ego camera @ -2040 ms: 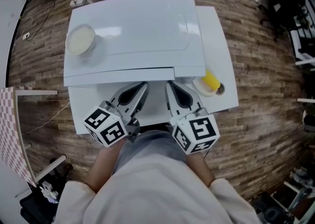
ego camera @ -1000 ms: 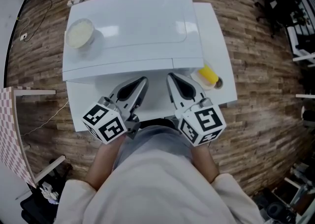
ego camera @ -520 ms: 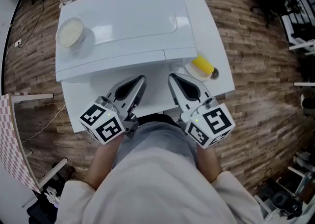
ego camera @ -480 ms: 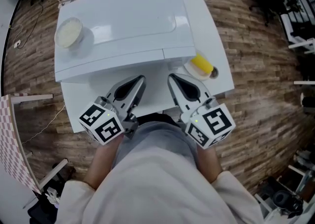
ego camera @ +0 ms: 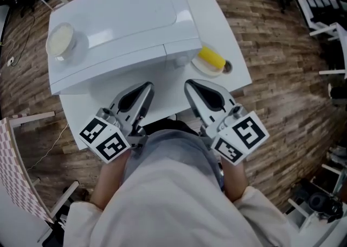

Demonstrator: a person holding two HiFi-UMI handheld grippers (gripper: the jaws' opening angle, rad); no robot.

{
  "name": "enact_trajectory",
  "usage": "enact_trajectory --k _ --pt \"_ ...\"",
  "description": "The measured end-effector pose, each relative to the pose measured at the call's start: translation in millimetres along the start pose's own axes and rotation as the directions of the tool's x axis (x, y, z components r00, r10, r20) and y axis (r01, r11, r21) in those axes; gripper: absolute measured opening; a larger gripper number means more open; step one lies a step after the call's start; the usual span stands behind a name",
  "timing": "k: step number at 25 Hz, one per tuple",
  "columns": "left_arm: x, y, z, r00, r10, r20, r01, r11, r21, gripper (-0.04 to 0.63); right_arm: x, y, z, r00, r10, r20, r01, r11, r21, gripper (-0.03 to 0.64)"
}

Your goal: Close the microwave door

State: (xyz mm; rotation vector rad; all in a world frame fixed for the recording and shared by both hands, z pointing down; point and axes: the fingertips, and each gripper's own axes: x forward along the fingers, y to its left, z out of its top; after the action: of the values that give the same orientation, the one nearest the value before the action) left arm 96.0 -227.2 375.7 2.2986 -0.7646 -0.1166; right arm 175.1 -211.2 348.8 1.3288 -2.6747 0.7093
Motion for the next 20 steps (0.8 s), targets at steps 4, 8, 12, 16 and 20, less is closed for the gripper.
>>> enact_trajectory --k 4,8,12,16,20 --pt "-1.5 -8.0 -0.6 1.0 -0.02 -0.007 0.02 1.0 0.004 0.014 -13.3 3.9 3.1 1.0 0.003 0.005 -0.003 1.0 0.007 0.023" --pt "-4.0 -13.4 -2.6 1.0 -0.029 -0.011 0.029 1.0 0.008 0.014 -22.8 5.6 3.8 1.0 0.006 0.004 -0.006 1.0 0.017 0.022" --pt "-6.0 -16.6 -4.9 0.999 -0.037 -0.013 0.037 0.999 0.005 0.014 -27.2 9.9 1.8 1.0 0.007 -0.006 -0.007 1.0 0.02 0.022" --pt "-6.5 -18.5 -5.9 0.999 -0.045 -0.014 0.045 0.999 0.005 0.014 -27.4 12.0 0.0 1.0 -0.008 -0.017 0.008 1.0 0.005 0.021" --pt "-7.2 -21.1 -3.9 0.999 -0.052 -0.003 0.052 0.999 0.007 0.014 -27.0 15.7 -1.1 1.0 -0.002 -0.022 0.002 1.0 0.003 0.021"
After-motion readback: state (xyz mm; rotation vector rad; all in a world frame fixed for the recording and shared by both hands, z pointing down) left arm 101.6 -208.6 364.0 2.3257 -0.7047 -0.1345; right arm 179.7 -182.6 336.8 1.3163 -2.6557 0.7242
